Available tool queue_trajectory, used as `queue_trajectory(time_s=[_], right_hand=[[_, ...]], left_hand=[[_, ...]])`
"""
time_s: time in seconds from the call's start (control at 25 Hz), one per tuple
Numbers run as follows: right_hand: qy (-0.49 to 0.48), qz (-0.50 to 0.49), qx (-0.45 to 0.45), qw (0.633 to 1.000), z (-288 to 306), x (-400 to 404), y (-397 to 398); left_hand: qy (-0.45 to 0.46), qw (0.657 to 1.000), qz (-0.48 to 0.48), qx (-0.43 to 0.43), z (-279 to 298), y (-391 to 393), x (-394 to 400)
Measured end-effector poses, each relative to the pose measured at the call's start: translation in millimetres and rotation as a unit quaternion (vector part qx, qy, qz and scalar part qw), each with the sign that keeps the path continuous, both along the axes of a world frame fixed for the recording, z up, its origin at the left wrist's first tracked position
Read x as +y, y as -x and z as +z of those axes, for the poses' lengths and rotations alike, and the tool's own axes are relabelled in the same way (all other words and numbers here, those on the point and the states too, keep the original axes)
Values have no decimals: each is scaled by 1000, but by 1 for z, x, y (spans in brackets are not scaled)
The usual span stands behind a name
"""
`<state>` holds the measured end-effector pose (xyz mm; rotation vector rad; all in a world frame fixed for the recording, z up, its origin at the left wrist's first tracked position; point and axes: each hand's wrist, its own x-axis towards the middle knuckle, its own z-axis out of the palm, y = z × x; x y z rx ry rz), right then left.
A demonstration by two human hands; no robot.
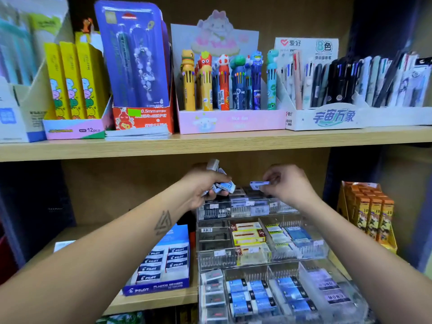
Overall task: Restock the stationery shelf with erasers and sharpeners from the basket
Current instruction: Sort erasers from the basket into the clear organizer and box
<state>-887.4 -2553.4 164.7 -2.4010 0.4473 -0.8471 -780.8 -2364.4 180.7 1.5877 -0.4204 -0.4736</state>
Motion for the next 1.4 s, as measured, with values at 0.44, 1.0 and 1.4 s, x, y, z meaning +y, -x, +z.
queue_trajectory(time_s=[0.44,1.0,1.4], right_hand=[[65,7,78,995,-1,-18,-33],[109,54,134,984,11,-2,-57],[107,186,223,951,12,5,-55]], left_hand=[[38,998,46,-32,-28,-29,-31],[123,987,79,71,-32,-32,-30],[126,986,84,64,-30,-28,-29]])
